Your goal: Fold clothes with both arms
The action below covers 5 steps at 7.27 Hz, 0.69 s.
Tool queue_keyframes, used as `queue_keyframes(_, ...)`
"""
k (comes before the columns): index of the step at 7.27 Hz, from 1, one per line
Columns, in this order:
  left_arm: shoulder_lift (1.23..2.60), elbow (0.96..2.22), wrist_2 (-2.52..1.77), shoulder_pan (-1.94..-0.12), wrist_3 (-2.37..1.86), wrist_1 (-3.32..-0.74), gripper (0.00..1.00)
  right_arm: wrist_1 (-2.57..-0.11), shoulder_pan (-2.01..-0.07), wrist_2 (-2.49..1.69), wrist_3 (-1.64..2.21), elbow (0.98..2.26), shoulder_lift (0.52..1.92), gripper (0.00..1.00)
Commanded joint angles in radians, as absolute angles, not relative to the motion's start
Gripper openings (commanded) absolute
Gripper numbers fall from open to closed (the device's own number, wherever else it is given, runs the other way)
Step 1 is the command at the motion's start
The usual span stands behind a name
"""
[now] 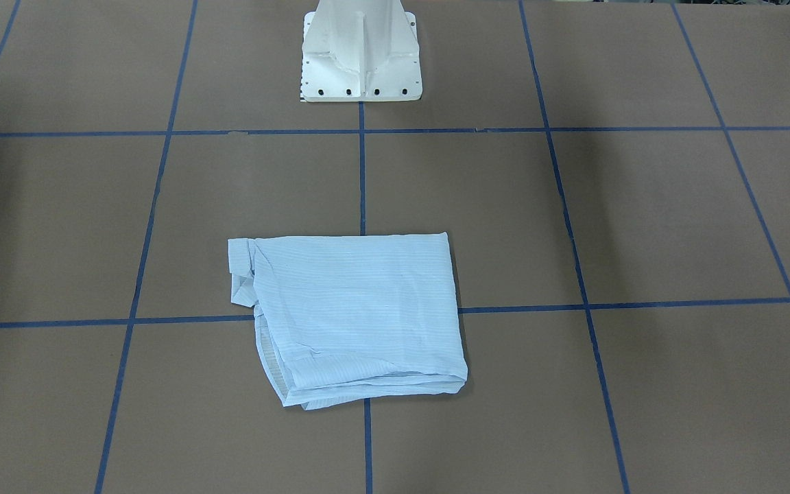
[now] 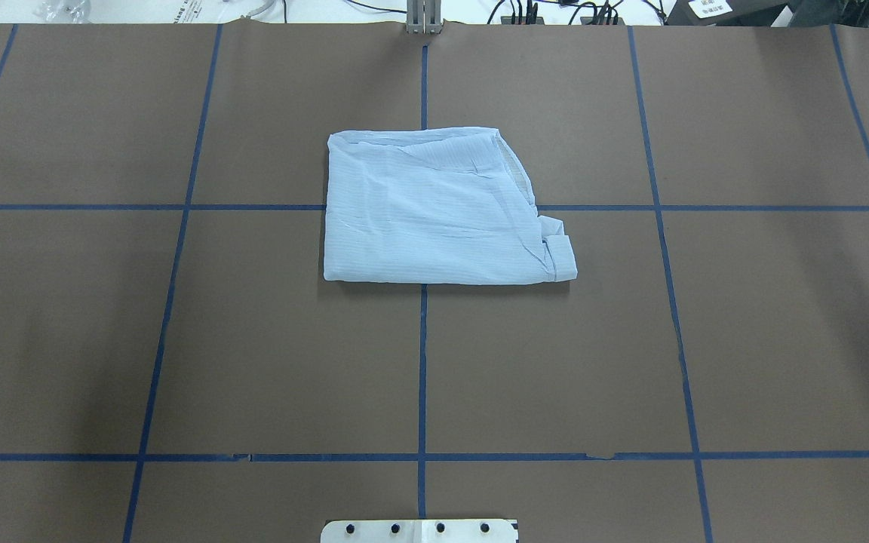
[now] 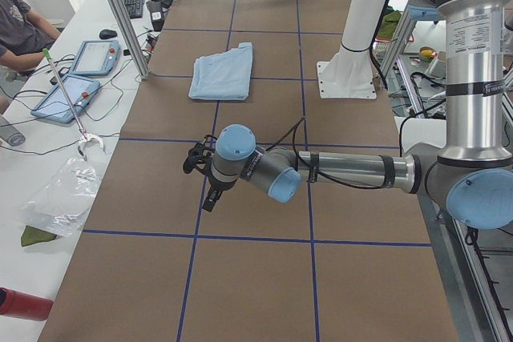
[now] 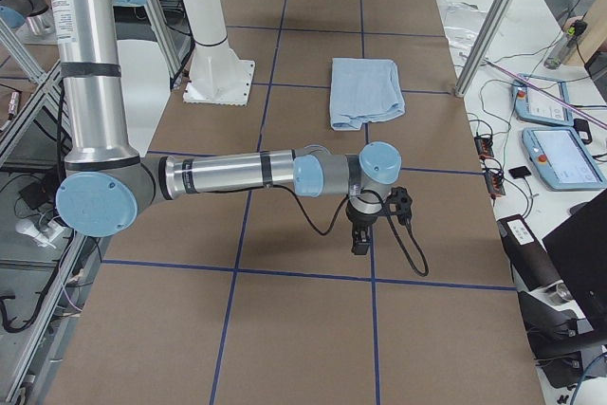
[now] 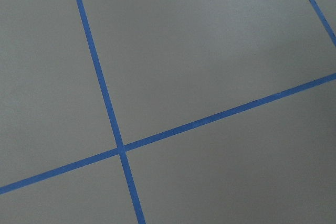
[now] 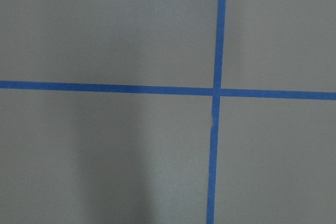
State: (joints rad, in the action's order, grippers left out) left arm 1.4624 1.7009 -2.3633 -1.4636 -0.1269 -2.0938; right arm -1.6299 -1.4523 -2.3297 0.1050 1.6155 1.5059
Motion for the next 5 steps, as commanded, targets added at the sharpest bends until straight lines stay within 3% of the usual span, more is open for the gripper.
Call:
queue_keyframes(1,1.462,1.706,-2.368,-1.465,-0.127,-2.092,1.00,-1.609,-1.451,-2.338,0.127,1.602,1.511,1.00)
queue_keyframes(5,1.468,1.706,-2.365,-1.463,-0.130,-2.065,1.00,-1.525,-1.451,-2.368,0.161,1.571,1.517,1.00)
